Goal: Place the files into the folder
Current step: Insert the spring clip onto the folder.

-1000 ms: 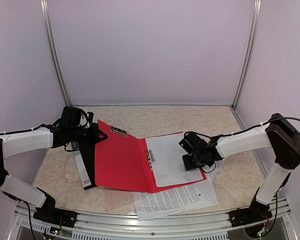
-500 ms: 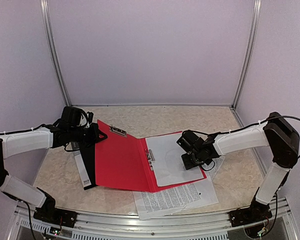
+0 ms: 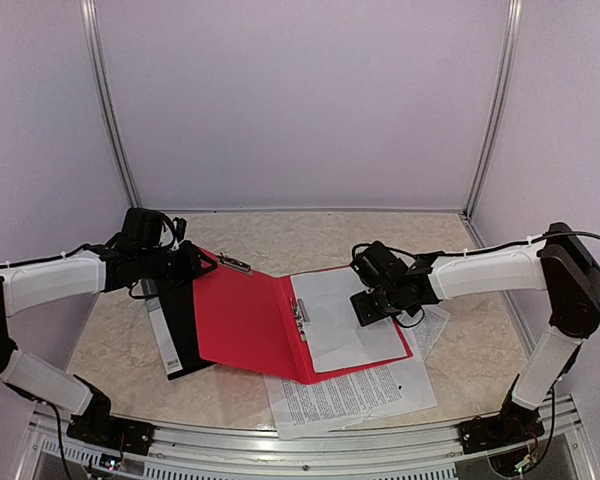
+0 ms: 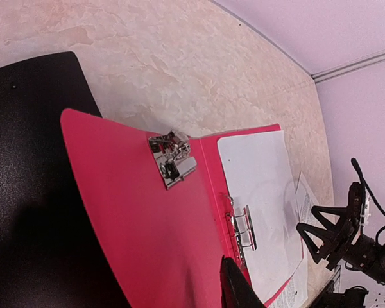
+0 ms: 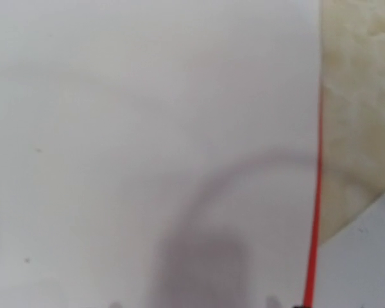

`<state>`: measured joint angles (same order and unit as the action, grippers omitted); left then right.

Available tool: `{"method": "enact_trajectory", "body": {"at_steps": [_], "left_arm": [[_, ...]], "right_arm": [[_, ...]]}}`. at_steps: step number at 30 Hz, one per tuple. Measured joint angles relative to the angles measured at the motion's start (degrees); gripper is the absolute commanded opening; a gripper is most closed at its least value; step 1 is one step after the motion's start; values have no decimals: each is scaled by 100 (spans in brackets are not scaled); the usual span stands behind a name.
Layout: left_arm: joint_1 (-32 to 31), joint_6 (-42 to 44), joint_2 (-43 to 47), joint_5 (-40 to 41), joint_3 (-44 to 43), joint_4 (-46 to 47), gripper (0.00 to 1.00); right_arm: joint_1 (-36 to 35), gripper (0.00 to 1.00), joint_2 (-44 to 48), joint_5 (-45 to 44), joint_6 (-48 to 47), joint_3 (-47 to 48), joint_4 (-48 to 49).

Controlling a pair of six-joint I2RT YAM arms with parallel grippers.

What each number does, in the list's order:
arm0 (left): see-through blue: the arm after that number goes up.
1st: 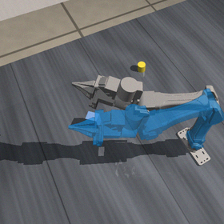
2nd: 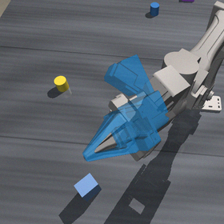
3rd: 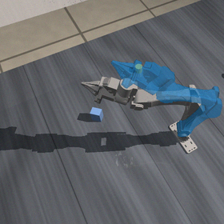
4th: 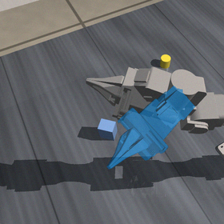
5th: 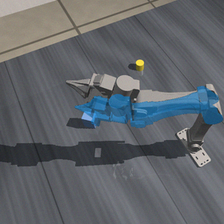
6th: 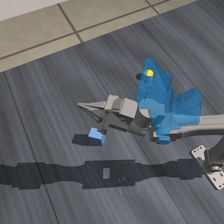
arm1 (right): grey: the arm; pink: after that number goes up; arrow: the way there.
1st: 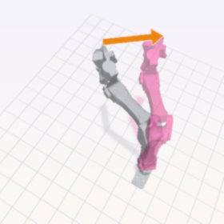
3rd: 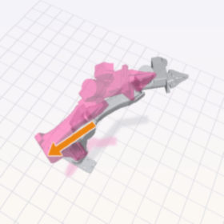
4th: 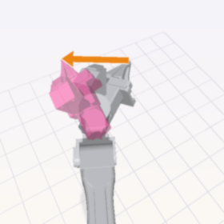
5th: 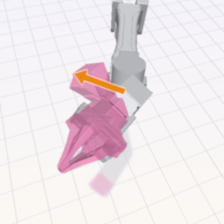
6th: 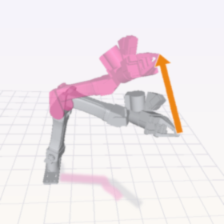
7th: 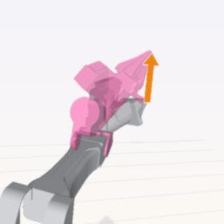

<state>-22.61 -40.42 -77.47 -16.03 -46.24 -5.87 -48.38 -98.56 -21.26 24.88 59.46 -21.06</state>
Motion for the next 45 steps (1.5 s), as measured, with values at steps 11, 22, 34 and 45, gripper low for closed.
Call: {"method": "enact_trajectory", "body": {"at_steps": [11, 22, 34, 45], "left_arm": [[0, 26, -118, 0, -153, -66, 32], [0, 44, -15, 7, -155, -170, 32], [0, 68, -15, 7, -155, -170, 32], [0, 90, -17, 7, -155, -168, 32]], "right_arm": [[-120, 63, 0, 603, -260, 2, 352], [-240, 60, -179, 960, -326, 4, 793], [-243, 58, -686, 1126, -706, 4, 1021], [-243, 62, -697, 1123, -817, 0, 1027]]}}
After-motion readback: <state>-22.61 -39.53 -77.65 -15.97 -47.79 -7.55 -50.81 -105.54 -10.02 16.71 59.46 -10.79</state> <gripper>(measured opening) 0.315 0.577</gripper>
